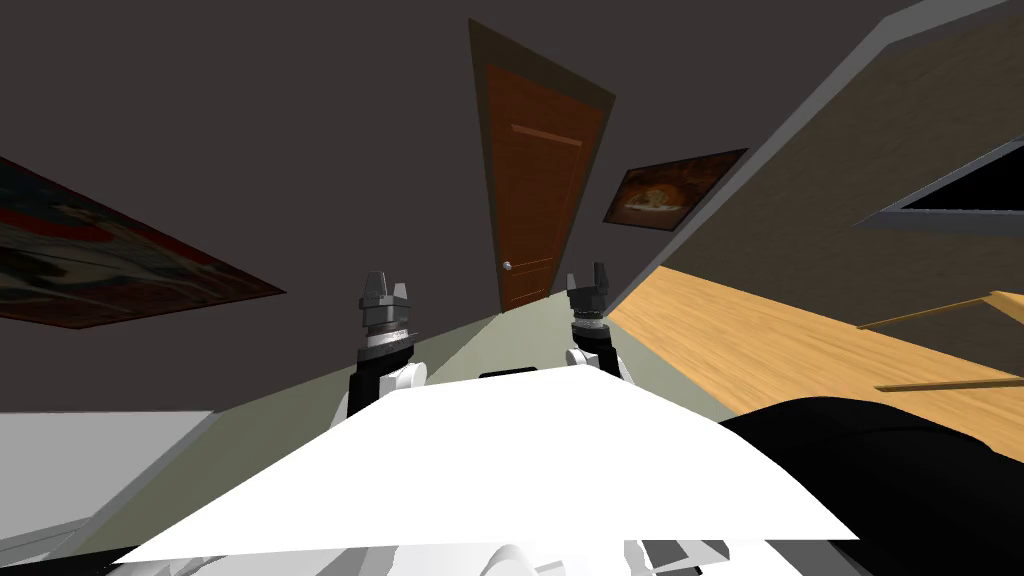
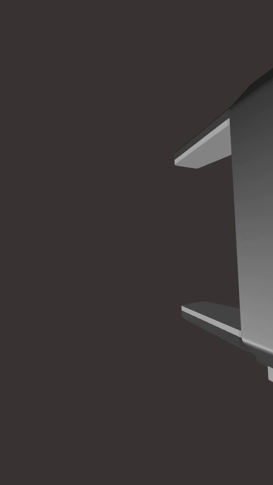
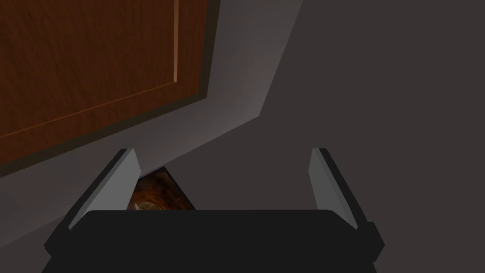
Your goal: Pull the door open
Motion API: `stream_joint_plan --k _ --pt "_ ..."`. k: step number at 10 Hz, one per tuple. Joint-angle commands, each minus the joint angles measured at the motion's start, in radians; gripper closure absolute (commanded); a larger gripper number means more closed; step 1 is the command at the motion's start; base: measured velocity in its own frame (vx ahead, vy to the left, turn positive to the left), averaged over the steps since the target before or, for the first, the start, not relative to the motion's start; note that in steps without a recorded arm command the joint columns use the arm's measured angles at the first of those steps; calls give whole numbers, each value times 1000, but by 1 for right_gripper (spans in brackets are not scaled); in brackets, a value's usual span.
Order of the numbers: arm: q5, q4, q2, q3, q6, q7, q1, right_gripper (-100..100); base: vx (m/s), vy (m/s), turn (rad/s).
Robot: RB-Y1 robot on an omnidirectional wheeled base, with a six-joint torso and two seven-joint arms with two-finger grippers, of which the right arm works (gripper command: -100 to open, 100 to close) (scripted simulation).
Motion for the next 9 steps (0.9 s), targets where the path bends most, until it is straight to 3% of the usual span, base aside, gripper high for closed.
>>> stream_joint_plan --k 1,5,9 --pt "11 36 -6 -6 -7 30 -14 -100 40 3 14" --pt "35 110 -16 -18 -21 93 -43 -100 86 10 16" --pt "68 215 -27 -35 -42 182 -84 -100 99 5 21"
